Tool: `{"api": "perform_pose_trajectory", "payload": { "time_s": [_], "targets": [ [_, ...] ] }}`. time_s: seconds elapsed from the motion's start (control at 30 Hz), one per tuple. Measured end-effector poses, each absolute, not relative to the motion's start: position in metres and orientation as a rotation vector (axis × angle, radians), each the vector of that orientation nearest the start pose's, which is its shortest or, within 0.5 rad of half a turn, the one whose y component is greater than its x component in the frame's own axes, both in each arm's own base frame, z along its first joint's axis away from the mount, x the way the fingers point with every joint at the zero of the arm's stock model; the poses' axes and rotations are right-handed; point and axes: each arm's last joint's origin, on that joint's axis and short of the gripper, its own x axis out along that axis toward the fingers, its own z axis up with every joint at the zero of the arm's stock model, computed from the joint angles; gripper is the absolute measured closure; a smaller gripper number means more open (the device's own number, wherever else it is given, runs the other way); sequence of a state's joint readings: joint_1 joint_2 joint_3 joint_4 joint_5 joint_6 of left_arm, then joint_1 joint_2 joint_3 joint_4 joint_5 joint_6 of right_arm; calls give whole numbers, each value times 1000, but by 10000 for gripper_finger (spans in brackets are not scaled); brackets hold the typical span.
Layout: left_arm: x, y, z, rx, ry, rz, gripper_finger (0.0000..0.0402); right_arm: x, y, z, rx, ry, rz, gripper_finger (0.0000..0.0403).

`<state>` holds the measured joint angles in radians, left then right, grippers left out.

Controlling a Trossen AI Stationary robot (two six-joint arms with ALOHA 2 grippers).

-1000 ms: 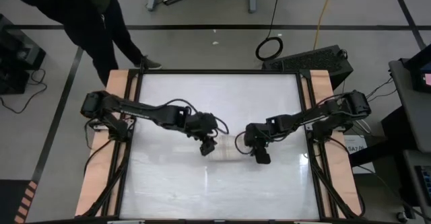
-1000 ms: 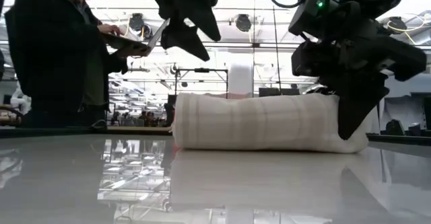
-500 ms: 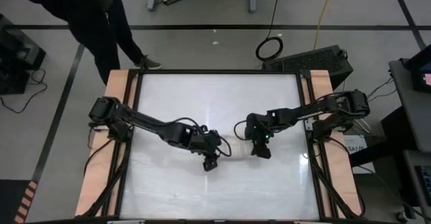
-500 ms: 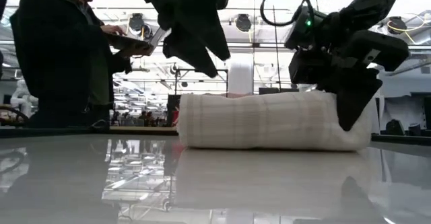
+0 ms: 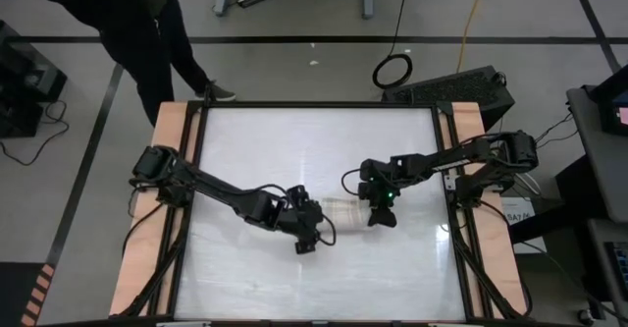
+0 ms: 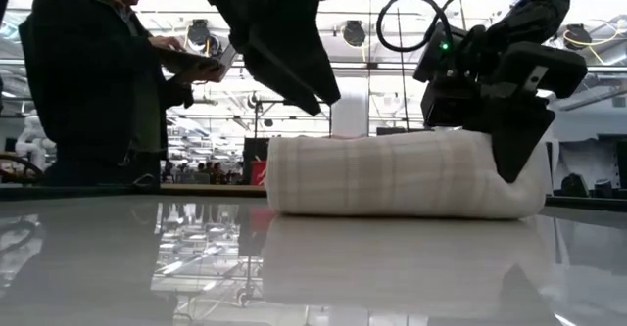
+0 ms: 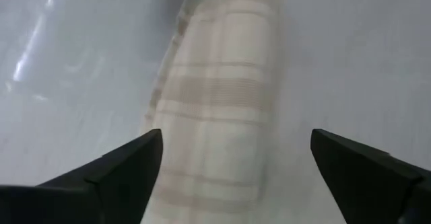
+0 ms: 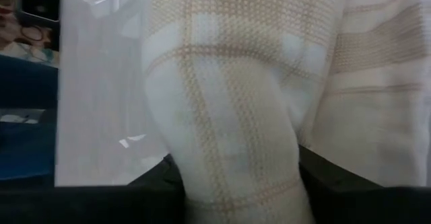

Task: Roll towel
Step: Roll the white-brown patterned towel

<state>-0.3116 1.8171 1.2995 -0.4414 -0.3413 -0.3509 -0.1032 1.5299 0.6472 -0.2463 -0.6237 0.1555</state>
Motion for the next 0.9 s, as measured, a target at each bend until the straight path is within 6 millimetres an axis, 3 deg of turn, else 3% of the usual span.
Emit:
{"api": "perform_pose_trajectory", "payload": {
  "time_s": [0.1, 0.23, 0.63, 0.73, 0.9],
  "targets": [
    [372, -106, 199, 25, 935, 135, 17, 251, -9, 134, 561, 1101, 409, 259],
    [380, -92, 177, 6, 1012, 132, 38, 251, -9, 134, 567, 1098, 413, 259],
    [388, -58, 175, -151, 1050, 10, 152, 250, -9, 133, 610, 1128, 374, 257],
    [390, -48, 175, -173, 1050, 12, 165, 249, -8, 134, 627, 1141, 361, 236],
    [391, -35, 175, -220, 1058, -20, 168, 244, -5, 147, 582, 1115, 358, 153]
  ]
}}
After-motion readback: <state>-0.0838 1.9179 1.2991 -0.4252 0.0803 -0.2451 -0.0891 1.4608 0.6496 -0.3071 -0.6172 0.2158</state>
